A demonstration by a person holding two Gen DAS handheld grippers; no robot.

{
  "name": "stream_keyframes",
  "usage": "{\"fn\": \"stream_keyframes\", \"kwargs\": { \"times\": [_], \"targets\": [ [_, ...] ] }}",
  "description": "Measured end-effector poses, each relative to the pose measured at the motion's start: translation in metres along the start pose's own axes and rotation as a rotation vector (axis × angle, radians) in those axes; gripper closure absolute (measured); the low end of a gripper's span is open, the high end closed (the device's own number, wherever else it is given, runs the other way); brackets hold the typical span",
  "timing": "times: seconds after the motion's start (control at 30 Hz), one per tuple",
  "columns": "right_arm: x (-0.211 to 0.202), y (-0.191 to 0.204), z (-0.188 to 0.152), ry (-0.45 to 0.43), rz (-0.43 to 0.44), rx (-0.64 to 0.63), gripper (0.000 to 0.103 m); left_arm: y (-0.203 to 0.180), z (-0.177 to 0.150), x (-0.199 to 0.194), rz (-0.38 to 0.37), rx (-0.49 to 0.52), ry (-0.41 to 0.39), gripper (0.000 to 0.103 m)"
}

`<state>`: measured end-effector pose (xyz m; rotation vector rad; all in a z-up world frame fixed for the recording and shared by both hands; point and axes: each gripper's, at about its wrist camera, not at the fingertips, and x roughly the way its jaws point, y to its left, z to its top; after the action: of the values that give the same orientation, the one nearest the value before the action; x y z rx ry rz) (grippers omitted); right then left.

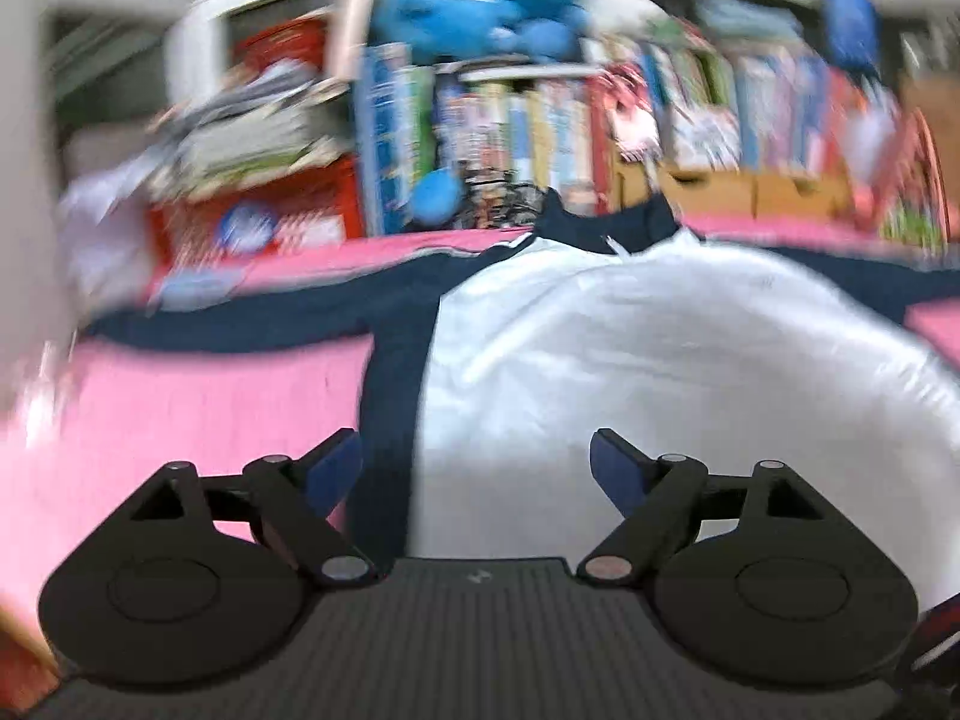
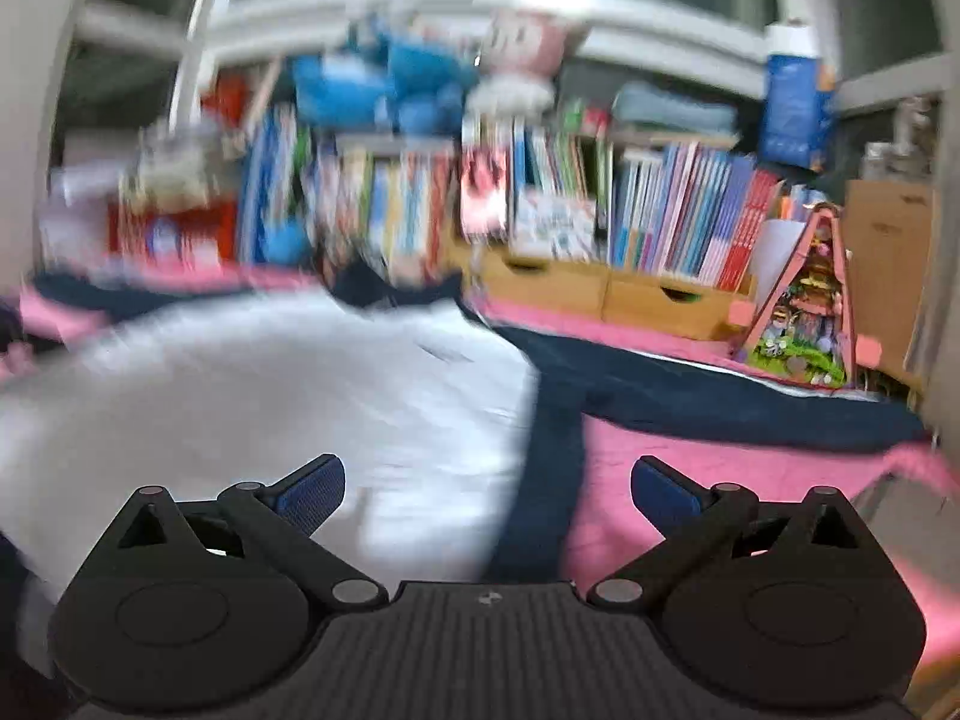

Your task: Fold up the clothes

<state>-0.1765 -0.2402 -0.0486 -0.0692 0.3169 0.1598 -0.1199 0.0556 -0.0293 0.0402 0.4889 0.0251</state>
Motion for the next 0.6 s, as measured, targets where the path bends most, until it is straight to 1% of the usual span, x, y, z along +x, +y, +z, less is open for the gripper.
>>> {"fn": "stream_keyframes", "kwargs": {
  "times": [0.03, 0.07, 0.1, 0.13, 0.17, 0.2, 0.23, 0.27, 0.3, 0.33, 0.37, 0.4, 0.43, 0.47, 0.5, 0.57, 0.6],
  "targets": [
    [-0.011, 0.019, -0.007, -0.034, 0.026, 0.005, 0.000, -0.007, -0.009, -0.013, 0.004, -0.022, -0.031, 0.019],
    [-0.018, 0.040, -0.014, -0.050, 0.083, -0.058, 0.000, -0.014, -0.017, -0.024, 0.011, -0.003, -0.072, 0.019],
    [-0.022, 0.062, -0.022, -0.066, 0.132, -0.190, 0.000, -0.021, -0.025, -0.034, 0.004, 0.064, -0.117, 0.019],
    [-0.028, 0.081, -0.028, -0.083, 0.171, -0.356, 0.000, -0.028, -0.031, -0.041, -0.030, 0.170, -0.151, 0.019],
    [-0.031, 0.097, -0.035, -0.104, 0.217, -0.530, 0.001, -0.032, -0.036, -0.047, -0.087, 0.289, -0.179, 0.019],
    [-0.033, 0.110, -0.042, -0.124, 0.266, -0.693, 0.001, -0.034, -0.041, -0.053, -0.162, 0.418, -0.212, 0.019],
    [-0.032, 0.117, -0.047, -0.134, 0.308, -0.824, 0.001, -0.034, -0.046, -0.060, -0.248, 0.572, -0.246, 0.019],
    [-0.031, 0.123, -0.052, -0.145, 0.350, -0.955, 0.001, -0.035, -0.049, -0.060, -0.288, 0.696, -0.256, 0.018],
    [-0.029, 0.128, -0.054, -0.147, 0.387, -1.054, 0.001, -0.037, -0.052, -0.060, -0.326, 0.818, -0.264, 0.018],
    [-0.022, 0.131, -0.050, -0.134, 0.414, -1.089, 0.001, -0.040, -0.052, -0.058, -0.337, 0.917, -0.263, 0.018],
    [-0.015, 0.133, -0.046, -0.122, 0.441, -1.125, 0.001, -0.043, -0.052, -0.054, -0.347, 0.982, -0.264, 0.018],
    [-0.008, 0.135, -0.043, -0.109, 0.468, -1.160, 0.002, -0.046, -0.050, -0.049, -0.376, 1.036, -0.262, 0.018],
    [0.000, 0.138, -0.038, -0.094, 0.496, -1.175, 0.003, -0.049, -0.046, -0.041, -0.405, 1.043, -0.245, 0.018],
    [0.008, 0.142, -0.032, -0.074, 0.524, -1.150, 0.004, -0.051, -0.042, -0.033, -0.435, 1.046, -0.227, 0.018],
    [0.015, 0.145, -0.028, -0.052, 0.551, -1.125, 0.005, -0.055, -0.038, -0.022, -0.457, 1.031, -0.191, 0.020],
    [0.029, 0.150, -0.021, -0.006, 0.601, -1.076, 0.011, -0.060, -0.033, -0.002, -0.494, 1.002, -0.123, 0.023],
    [0.035, 0.148, -0.022, 0.020, 0.615, -1.060, 0.014, -0.060, -0.032, 0.008, -0.510, 0.991, -0.091, 0.022]
  ]
}}
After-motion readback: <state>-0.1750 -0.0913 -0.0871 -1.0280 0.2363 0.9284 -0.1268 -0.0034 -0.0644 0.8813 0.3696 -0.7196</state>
